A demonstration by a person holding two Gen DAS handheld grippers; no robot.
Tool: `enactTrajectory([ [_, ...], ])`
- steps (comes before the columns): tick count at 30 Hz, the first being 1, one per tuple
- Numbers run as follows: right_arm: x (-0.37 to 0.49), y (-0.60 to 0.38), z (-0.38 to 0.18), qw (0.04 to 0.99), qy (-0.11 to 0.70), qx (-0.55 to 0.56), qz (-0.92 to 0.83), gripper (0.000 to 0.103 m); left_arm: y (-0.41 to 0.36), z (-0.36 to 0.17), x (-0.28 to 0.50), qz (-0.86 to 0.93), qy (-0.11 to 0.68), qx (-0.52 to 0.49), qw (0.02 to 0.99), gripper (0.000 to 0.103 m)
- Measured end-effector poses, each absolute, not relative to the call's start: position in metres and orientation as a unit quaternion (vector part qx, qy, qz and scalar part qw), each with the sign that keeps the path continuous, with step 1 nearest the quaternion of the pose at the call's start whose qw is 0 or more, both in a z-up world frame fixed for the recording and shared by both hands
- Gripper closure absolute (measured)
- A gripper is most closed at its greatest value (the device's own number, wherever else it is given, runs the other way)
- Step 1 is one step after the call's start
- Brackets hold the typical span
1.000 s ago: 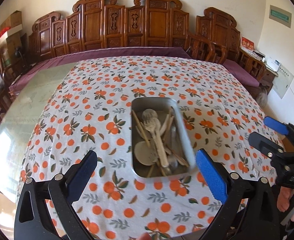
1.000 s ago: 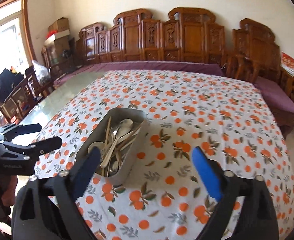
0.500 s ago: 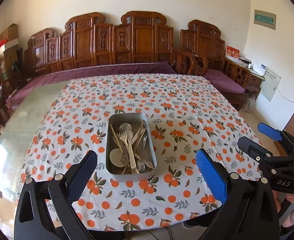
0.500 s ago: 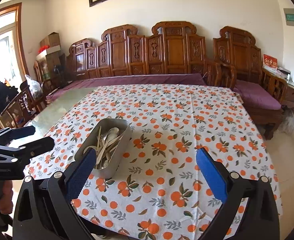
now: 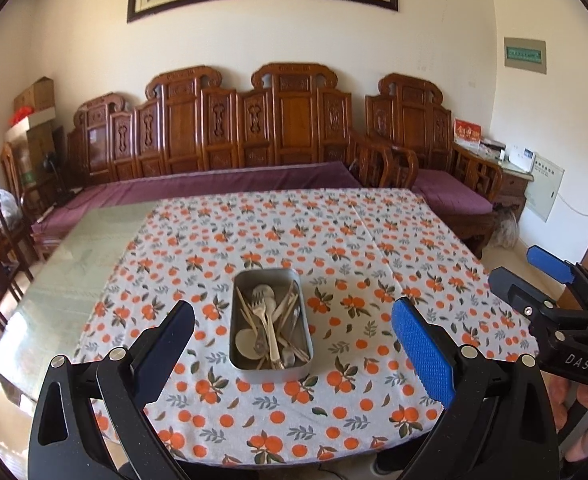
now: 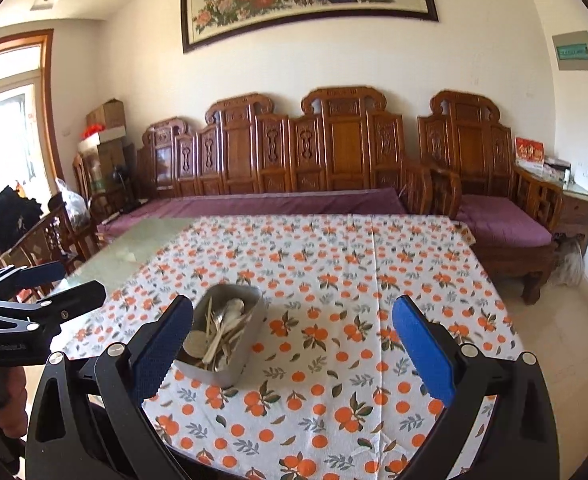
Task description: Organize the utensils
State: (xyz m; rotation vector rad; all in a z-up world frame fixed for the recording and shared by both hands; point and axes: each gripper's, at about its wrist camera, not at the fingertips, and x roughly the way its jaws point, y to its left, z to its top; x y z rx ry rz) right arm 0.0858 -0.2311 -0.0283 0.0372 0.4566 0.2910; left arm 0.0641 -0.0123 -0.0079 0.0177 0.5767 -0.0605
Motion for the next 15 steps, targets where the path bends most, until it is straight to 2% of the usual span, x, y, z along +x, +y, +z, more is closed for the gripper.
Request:
enactTrajectory([
  [7,0.064,-0.236,-0.005,0.972,0.185,0.018,0.144,0.003,-0.013,0.013,0.047,-0.028,0.251,0.006,0.967,0.008],
  [15,0.058,-0.237,-0.001,0.972,0.177,0.019,0.151,0.003,-0.013,0.018,0.040,-0.026,0.241,0.004,0.970,0.008],
])
